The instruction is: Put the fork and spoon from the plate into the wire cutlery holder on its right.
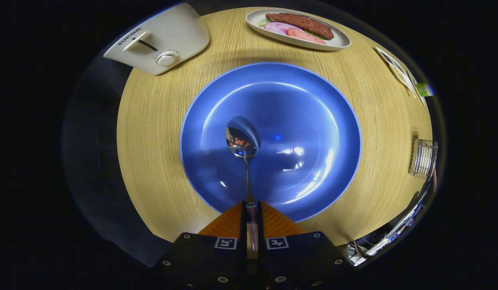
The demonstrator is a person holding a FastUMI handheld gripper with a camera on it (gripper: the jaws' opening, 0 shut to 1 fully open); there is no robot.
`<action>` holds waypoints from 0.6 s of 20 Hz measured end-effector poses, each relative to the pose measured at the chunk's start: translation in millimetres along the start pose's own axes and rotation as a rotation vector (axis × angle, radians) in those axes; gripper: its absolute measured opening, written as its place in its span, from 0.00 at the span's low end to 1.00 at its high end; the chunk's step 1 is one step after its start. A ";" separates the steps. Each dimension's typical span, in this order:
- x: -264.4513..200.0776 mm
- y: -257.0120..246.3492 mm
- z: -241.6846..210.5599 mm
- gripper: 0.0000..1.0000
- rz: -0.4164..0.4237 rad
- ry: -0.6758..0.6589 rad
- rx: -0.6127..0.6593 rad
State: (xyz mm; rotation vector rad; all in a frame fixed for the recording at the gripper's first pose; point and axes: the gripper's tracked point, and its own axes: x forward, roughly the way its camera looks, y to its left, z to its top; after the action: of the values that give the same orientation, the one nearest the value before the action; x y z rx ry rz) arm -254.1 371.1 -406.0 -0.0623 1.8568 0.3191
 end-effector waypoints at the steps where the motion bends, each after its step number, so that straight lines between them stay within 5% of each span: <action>1: -0.2 0.8 3.6 0.10 0.007 -0.010 0.002; 6: -31.1 -13.4 6.8 0.07 0.059 -0.056 -0.009; 12: -85.1 -87.7 2.7 0.07 0.071 -0.143 -0.005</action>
State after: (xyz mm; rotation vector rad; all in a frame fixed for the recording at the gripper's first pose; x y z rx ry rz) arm -207.5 277.4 -342.8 0.0228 1.7194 0.3677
